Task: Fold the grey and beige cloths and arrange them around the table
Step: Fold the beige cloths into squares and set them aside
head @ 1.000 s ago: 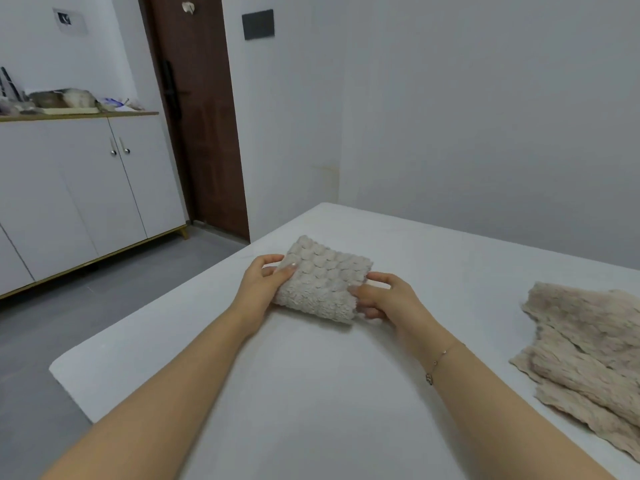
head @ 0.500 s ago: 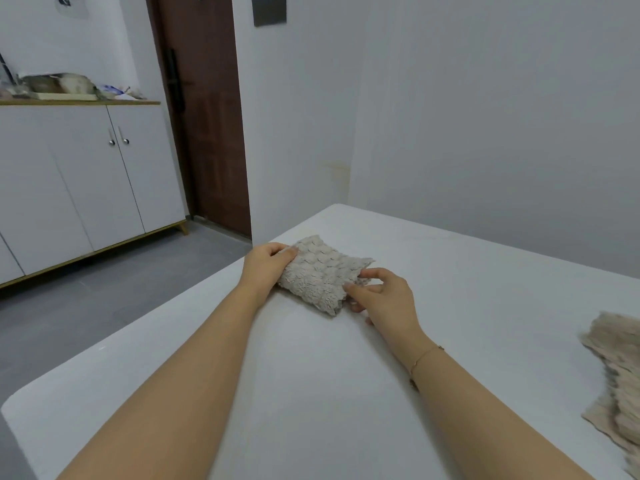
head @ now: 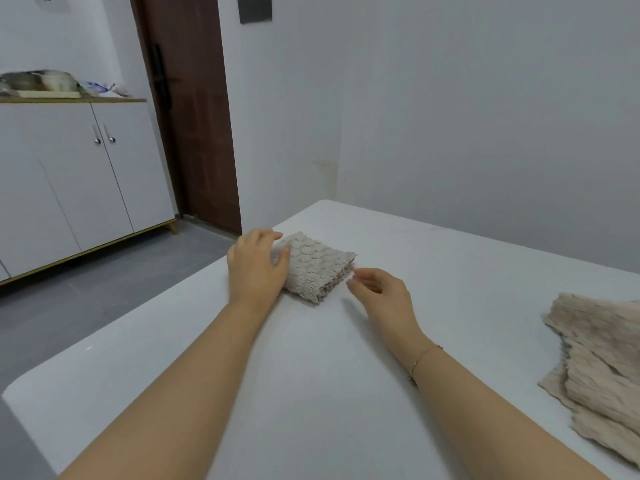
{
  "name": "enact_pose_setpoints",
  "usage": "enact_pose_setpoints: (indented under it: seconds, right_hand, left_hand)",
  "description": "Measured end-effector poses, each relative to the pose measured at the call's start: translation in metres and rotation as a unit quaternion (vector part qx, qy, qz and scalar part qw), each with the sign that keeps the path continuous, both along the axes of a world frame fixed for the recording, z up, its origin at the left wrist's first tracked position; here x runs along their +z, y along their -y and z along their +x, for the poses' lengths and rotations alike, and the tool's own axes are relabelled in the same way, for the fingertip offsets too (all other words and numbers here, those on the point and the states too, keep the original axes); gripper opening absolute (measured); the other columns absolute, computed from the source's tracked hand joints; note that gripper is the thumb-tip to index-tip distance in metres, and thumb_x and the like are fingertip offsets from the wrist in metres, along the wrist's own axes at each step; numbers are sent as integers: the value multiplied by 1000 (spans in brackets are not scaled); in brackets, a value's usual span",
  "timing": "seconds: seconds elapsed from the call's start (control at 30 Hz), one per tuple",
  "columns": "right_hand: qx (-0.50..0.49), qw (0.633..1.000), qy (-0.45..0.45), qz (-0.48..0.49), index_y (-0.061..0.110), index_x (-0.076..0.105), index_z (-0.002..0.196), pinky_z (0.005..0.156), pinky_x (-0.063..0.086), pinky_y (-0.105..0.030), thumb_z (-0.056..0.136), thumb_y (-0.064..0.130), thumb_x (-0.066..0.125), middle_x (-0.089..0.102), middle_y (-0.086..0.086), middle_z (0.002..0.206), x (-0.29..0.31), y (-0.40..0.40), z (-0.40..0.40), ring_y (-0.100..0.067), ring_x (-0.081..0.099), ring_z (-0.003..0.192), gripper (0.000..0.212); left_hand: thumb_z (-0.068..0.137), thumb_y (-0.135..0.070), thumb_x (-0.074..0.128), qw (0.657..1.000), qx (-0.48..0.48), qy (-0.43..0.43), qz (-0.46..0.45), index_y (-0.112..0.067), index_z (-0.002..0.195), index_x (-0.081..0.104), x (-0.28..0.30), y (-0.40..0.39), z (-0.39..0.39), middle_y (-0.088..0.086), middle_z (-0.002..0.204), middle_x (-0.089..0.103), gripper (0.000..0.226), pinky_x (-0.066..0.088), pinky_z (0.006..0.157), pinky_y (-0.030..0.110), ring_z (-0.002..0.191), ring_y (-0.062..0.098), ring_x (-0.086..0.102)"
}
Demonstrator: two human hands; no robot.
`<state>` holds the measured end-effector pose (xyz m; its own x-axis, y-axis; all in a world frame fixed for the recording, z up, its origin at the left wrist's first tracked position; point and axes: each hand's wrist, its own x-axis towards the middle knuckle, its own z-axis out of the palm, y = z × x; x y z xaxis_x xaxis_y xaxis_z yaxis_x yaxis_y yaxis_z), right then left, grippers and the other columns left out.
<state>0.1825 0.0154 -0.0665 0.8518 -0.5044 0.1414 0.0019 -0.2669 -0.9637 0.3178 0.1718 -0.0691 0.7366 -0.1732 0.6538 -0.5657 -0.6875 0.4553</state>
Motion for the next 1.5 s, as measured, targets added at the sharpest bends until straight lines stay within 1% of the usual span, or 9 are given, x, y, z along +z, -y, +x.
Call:
enact_pose_setpoints:
  seconds: [0.13, 0.23, 0.33, 0.6, 0.8, 1.0, 1.1, 1.27, 1.5]
  right_hand:
    - [65, 968, -80, -228, 24, 48, 136, 107, 25, -19, 93, 35, 56, 39, 11, 146, 12, 21, -49, -6, 34, 135, 45]
    - [23, 879, -69, -471, 24, 40, 143, 115, 16, -27, 94, 37, 52, 28, 3, 155, 30, 43, -89, -15, 26, 142, 52]
    - [-24, 845, -67, -529, 24, 39, 144, 114, 18, -29, 94, 37, 50, 29, 3, 155, 56, 65, -132, -15, 25, 143, 52]
    - [-84, 830, -140, -534, 28, 39, 143, 110, 18, -23, 94, 37, 47, 31, 8, 153, 92, 133, -244, -9, 26, 139, 50]
    - [-68, 863, -233, -444, 31, 50, 131, 99, 34, -25, 91, 45, 52, 45, 14, 139, 103, 184, -299, -6, 41, 127, 42]
    - [-81, 893, -234, -377, 28, 62, 116, 80, 42, -22, 90, 45, 54, 60, 9, 118, 95, 226, -317, -4, 57, 101, 32]
    - [-78, 902, -225, -359, 29, 63, 114, 72, 44, -16, 90, 46, 55, 61, 10, 114, 92, 238, -319, -3, 59, 98, 30]
    - [-74, 908, -208, -356, 26, 64, 116, 87, 46, -25, 90, 43, 55, 62, 11, 115, 91, 242, -320, -4, 57, 104, 32]
    - [-67, 923, -122, -358, 32, 49, 134, 101, 29, -19, 92, 46, 51, 43, 20, 137, 95, 232, -319, 1, 37, 126, 44]
  left_hand:
    - [91, -40, 38, 994, -58, 55, 80, -16, 122, 62, 6, 16, -49, 4, 129, 59, 46, 31, 104, 38, 119, 24, 51]
    - [92, -46, 30, 981, -91, 57, 160, -23, 135, 51, 8, 33, -85, 2, 145, 45, 53, 16, 114, 36, 132, 22, 39]
    - [91, -54, 22, 978, -125, 28, 167, -28, 138, 46, 9, 52, -119, -3, 149, 40, 59, 19, 115, 37, 137, 18, 34]
    - [95, -53, 30, 958, -254, -27, 131, -30, 135, 49, 37, 141, -222, -14, 140, 47, 49, 23, 106, 25, 130, 7, 37]
    - [88, -41, 59, 895, -370, -249, 6, -27, 115, 62, 51, 203, -282, -17, 116, 60, 30, 45, 91, 24, 105, 2, 56]
    - [78, -45, 72, 866, -441, -236, 27, -30, 108, 65, 46, 242, -319, -15, 106, 59, 34, 40, 77, 8, 95, -4, 54]
    - [73, -46, 75, 878, -428, -210, 36, -31, 95, 66, 38, 257, -327, -12, 93, 59, 28, 42, 73, 14, 85, 0, 54]
    - [74, -34, 78, 870, -423, -251, -50, -26, 72, 68, 37, 267, -328, -10, 73, 63, 12, 43, 62, 15, 65, -1, 53]
    - [83, -19, 70, 805, -435, -347, -208, -8, 82, 70, 71, 248, -307, -1, 80, 70, 12, 48, 61, 15, 71, 5, 62]
